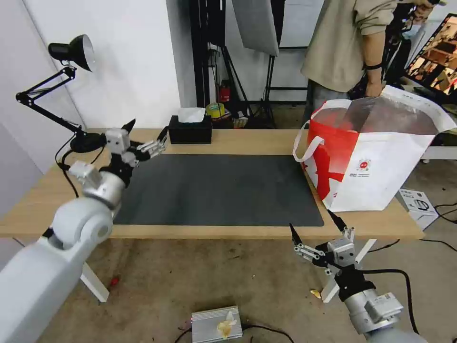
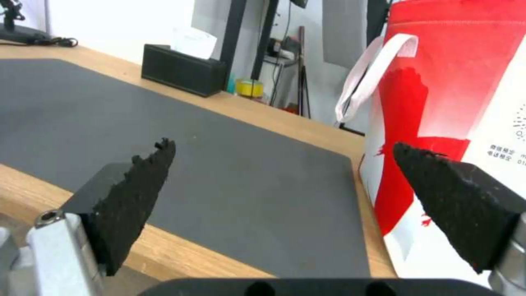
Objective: Pick up the trash from the table and place it into the takeout bag.
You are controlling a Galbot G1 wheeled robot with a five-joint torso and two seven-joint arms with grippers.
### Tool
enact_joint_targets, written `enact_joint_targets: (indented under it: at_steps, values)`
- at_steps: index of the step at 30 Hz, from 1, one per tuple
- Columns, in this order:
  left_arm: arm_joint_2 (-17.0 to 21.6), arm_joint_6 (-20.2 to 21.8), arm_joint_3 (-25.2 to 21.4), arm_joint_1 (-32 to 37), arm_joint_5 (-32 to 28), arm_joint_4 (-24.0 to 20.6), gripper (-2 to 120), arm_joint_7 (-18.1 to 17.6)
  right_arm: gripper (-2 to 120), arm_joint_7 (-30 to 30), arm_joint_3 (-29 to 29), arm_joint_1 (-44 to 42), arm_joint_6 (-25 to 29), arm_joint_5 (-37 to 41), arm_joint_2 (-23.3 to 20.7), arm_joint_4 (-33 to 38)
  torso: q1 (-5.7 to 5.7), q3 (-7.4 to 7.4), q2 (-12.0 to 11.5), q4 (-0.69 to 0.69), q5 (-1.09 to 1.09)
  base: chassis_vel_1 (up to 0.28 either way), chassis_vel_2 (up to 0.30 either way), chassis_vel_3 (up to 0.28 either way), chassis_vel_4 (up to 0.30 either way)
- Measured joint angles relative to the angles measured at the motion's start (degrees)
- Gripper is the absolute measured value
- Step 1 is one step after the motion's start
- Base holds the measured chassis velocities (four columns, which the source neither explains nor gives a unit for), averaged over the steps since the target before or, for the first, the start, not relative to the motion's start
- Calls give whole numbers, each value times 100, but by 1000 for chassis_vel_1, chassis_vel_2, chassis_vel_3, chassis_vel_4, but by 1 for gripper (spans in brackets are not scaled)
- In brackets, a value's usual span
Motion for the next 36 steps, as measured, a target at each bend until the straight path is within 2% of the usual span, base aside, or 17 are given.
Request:
enact_joint_targets:
  at_steps: [5,7,8,12,21,23,29,36]
  values:
    - [-370,-32,-371,529,277,-220,100,84,100,0,0,1,0,0,0,0,0,0,0,-1,1,0,0,0,0]
    - [-754,-149,-595,991,587,-379,100,153,100,0,0,0,0,0,0,0,0,0,0,0,1,0,0,0,0]
    - [-754,-149,-595,991,587,-379,100,153,100,0,0,0,0,0,0,0,0,0,0,0,1,0,0,0,0]
    - [-1277,-350,-752,1510,970,-505,100,292,100,0,0,0,0,0,0,0,0,0,0,0,1,0,0,0,0]
    - [-1774,-694,-874,2160,1350,-769,100,537,100,0,0,0,0,0,0,0,1,0,0,0,1,0,0,0,0]
    - [-2009,-888,-951,2538,1589,-873,100,708,100,0,0,1,0,0,0,0,1,0,0,0,2,0,0,0,0]
    - [-2392,-1241,-1041,3026,1958,-937,100,944,100,0,0,0,0,0,0,0,0,0,1,0,1,0,0,0,0]
    - [-2588,-1537,-1220,3304,2227,-934,100,1166,100,0,0,1,0,0,0,0,0,0,0,-1,1,0,0,0,0]
